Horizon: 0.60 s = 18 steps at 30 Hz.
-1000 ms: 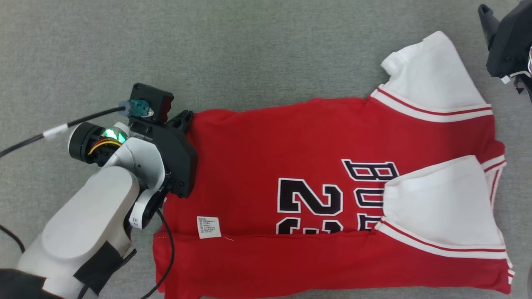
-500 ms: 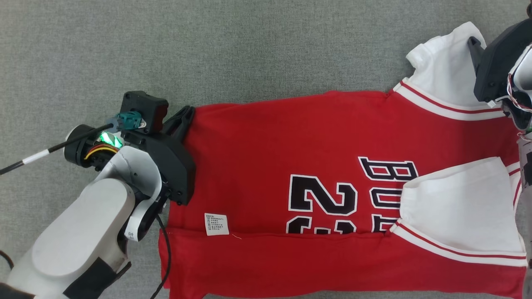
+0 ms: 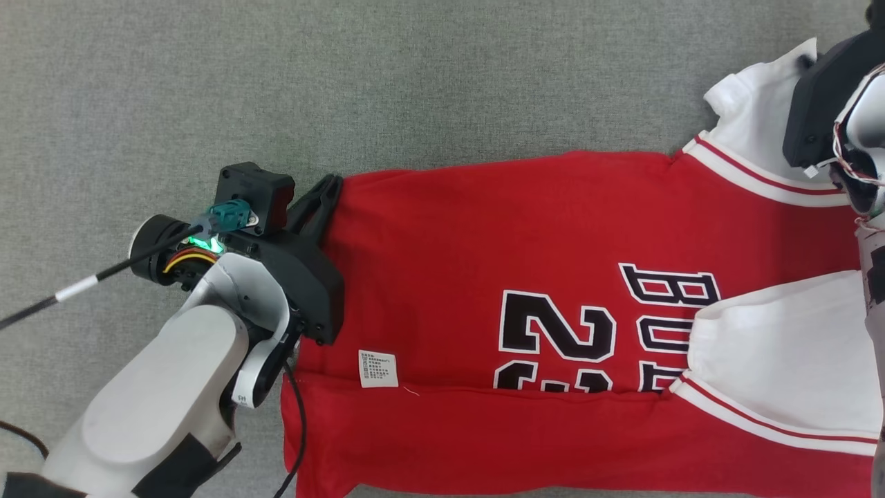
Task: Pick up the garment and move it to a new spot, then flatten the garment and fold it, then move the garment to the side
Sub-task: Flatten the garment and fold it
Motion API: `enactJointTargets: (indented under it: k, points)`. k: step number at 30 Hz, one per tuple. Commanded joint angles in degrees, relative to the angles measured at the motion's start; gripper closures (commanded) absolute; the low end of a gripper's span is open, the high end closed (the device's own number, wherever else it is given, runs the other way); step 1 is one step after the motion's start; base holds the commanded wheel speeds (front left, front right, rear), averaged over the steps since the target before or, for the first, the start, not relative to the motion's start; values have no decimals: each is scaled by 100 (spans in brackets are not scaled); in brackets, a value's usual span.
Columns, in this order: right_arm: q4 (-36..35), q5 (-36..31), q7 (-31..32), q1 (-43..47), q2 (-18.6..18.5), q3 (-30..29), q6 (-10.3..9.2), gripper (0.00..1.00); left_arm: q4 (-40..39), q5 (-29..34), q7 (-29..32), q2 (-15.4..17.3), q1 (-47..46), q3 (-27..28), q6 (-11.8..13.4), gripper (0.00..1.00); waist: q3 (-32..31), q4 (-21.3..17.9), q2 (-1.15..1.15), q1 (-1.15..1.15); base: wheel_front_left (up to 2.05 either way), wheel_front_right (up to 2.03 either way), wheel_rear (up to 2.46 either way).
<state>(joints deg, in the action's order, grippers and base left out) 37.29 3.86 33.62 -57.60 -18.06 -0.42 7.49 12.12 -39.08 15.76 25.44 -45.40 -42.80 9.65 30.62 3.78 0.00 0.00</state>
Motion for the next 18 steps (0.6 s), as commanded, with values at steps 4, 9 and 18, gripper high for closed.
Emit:
enactJointTargets:
  k: [4, 9, 18]
  points:
    - [-84, -221, -394, -41, 60, -253, -4, 100, 347, 152, -521, -89, 95, 115, 131, 100, -15, -50, 0, 0, 0, 0, 0]
    - [-144, -365, -895, -25, 176, -466, -4, 100, 721, 295, -1234, -254, -78, 255, 171, 100, -103, -183, 0, 0, 0, 0, 0]
    - [-110, -238, -1831, 67, 275, -533, -4, 100, 1208, 396, -1817, -413, -254, 225, 40, 100, -365, -336, 0, 0, 0, 0, 0]
